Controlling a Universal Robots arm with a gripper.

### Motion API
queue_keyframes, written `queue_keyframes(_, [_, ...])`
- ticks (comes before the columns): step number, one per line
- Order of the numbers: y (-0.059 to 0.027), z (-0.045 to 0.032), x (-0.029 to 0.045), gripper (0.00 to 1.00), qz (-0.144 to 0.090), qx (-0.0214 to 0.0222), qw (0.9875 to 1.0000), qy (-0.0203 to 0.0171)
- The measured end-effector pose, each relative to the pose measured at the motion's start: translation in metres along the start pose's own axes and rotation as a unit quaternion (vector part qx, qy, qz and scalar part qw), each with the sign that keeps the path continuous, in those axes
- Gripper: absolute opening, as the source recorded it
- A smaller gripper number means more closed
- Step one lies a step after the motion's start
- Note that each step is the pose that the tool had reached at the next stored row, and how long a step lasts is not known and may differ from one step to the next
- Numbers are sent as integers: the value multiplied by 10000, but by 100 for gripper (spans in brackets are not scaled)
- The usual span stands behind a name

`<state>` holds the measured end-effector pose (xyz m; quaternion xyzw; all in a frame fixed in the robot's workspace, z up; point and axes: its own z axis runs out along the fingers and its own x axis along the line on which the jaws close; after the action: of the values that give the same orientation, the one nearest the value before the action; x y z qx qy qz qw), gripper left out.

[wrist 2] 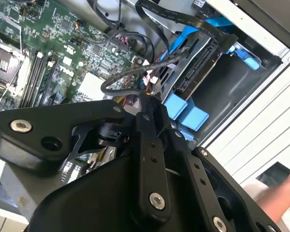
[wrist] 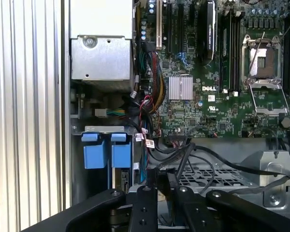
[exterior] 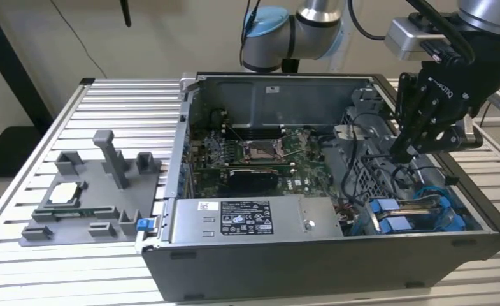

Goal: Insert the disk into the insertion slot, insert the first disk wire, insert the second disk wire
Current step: 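Insert the first disk wire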

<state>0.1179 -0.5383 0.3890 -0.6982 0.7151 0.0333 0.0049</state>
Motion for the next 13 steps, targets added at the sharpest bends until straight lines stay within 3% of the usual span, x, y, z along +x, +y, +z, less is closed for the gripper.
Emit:
queue_keyframes(8, [-41,34,11,0,0,0,10000,0])
queue_keyframes(13, [-73,57,64,0,0,0,10000,-1])
